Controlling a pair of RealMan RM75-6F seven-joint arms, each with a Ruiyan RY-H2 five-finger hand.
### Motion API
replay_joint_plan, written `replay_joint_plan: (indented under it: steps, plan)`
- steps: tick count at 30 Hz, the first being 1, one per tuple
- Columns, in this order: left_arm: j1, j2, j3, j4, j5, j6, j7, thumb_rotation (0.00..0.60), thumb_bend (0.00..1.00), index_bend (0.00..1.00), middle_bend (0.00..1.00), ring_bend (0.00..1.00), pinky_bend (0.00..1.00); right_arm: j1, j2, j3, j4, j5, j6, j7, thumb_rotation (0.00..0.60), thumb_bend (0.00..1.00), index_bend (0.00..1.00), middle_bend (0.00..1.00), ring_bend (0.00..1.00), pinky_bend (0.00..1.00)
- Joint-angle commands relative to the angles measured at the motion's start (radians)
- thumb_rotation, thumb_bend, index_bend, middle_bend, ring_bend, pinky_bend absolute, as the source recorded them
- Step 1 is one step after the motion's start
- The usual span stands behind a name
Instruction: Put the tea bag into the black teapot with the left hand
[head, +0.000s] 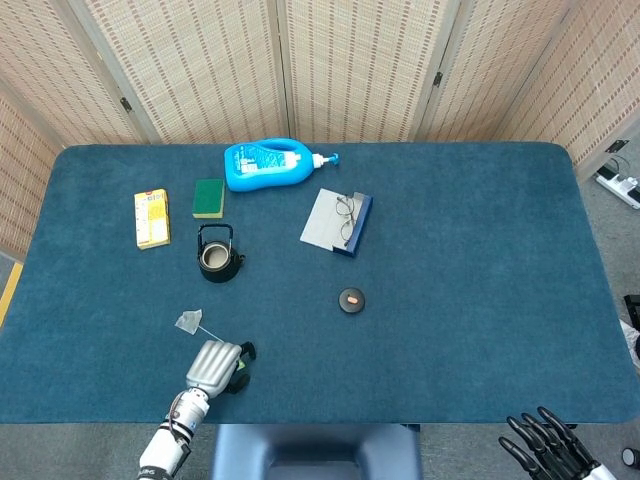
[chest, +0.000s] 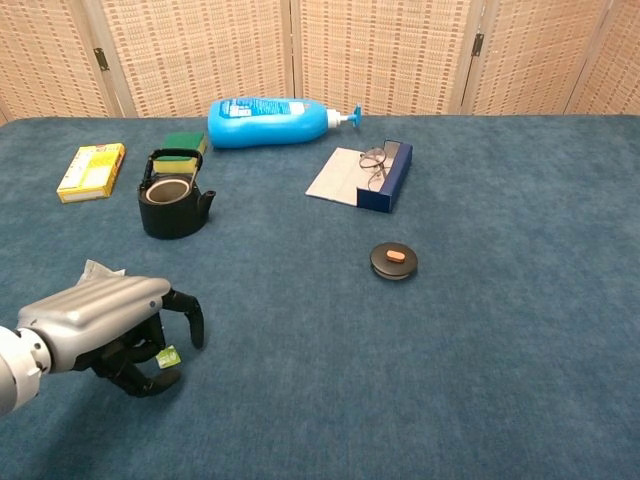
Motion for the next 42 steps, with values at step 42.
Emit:
replay_joint_plan:
  steps: [42]
  plan:
    - [-0.043,0.026,0.059,0.093,0.022,0.059,-0.152,0.6,0.47,0.7,1.0,1.0,1.0,-0.006,-0.006,0.003,0.011,-0.009,0.018,-0.008,0.6,0.32,0.0,0.0,0.0,0.0]
